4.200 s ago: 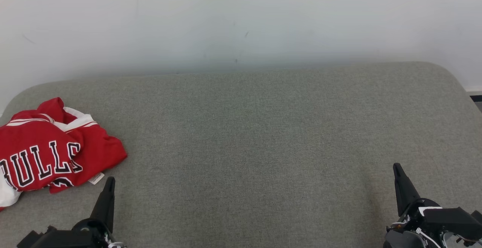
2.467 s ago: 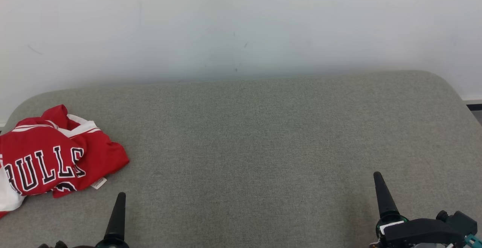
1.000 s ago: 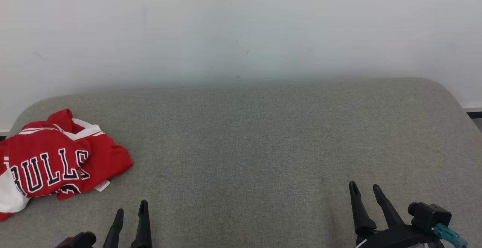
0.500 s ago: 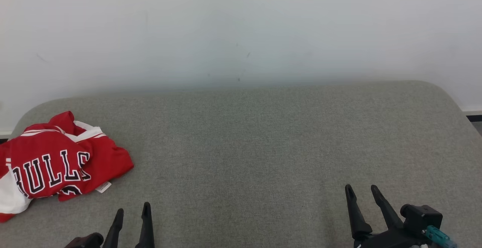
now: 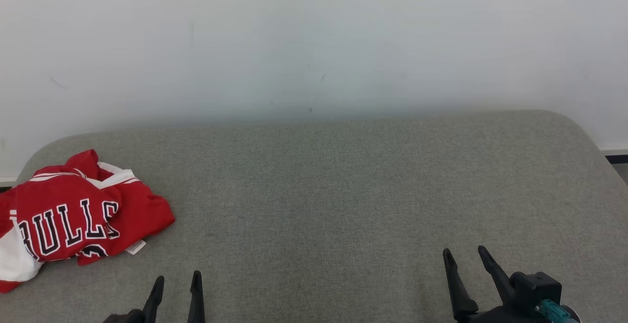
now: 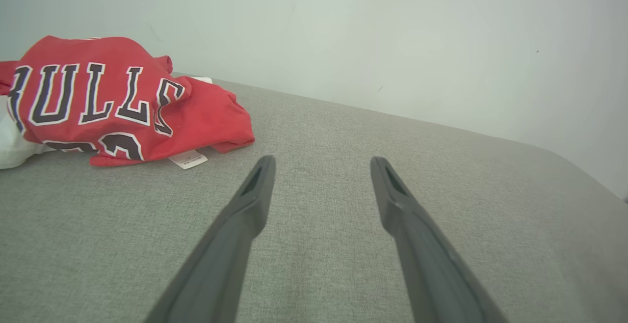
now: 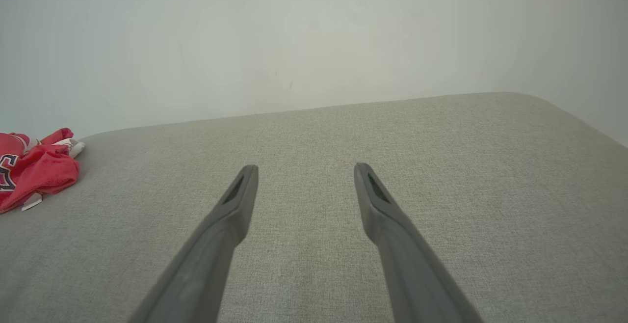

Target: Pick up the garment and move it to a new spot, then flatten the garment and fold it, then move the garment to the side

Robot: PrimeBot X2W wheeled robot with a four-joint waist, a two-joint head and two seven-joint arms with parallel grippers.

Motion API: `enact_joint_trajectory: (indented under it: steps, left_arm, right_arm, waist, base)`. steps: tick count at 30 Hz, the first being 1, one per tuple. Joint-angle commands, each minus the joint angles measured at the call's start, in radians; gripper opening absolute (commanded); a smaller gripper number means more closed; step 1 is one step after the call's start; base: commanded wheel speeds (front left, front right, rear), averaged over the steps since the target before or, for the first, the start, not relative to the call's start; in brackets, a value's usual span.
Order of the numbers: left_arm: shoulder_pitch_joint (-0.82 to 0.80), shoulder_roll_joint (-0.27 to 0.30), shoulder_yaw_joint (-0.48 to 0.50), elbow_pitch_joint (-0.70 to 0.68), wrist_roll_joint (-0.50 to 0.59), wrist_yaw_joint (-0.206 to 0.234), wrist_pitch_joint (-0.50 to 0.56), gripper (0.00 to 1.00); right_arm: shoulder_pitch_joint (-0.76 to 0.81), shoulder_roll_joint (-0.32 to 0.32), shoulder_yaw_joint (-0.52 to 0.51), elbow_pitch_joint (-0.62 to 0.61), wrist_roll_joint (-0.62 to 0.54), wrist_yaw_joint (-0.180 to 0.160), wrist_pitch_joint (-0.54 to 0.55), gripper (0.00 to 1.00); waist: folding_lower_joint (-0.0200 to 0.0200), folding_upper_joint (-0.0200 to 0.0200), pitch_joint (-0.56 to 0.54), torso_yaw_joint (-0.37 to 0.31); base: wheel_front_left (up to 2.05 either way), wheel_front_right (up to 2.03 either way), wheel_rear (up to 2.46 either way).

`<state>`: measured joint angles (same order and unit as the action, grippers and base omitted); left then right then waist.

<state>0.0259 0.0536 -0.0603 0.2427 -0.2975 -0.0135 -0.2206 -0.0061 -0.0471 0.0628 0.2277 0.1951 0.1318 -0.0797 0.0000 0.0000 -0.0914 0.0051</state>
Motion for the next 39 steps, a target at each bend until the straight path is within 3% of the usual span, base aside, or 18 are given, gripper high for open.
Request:
enact_joint_trajectory:
  steps: [1, 20, 33, 39]
  left_arm:
    - [0.010, 0.007, -0.002, -0.002, 0.024, 0.002, -0.010, 1.00]
    - [0.020, 0.004, 0.000, -0.002, 0.132, 0.012, -0.046, 1.00]
    - [0.015, 0.002, 0.001, -0.003, 0.132, 0.007, -0.045, 1.00]
    - [0.007, 0.002, 0.004, -0.001, 0.122, 0.010, -0.044, 1.00]
  right_arm:
    - [0.004, -0.005, 0.003, -0.006, -0.023, -0.002, -0.007, 1.00]
    - [0.021, -0.005, 0.001, -0.007, -0.145, -0.002, -0.031, 1.00]
    - [0.017, -0.005, -0.005, 0.005, -0.132, -0.002, -0.040, 1.00]
    - [0.011, -0.004, 0.006, 0.006, -0.118, -0.002, -0.046, 1.00]
  waist:
    - [0.0000, 0.0000, -0.002, 0.000]
    - [0.0000, 0.0000, -0.013, 0.002]
    - [0.0000, 0.0000, -0.014, 0.006]
    - [0.0000, 0.0000, -0.016, 0.043]
  base:
    - [0.00, 0.00, 0.00]
    - [0.00, 0.00, 0.00]
    - [0.00, 0.00, 0.00]
    - [0.00, 0.00, 0.00]
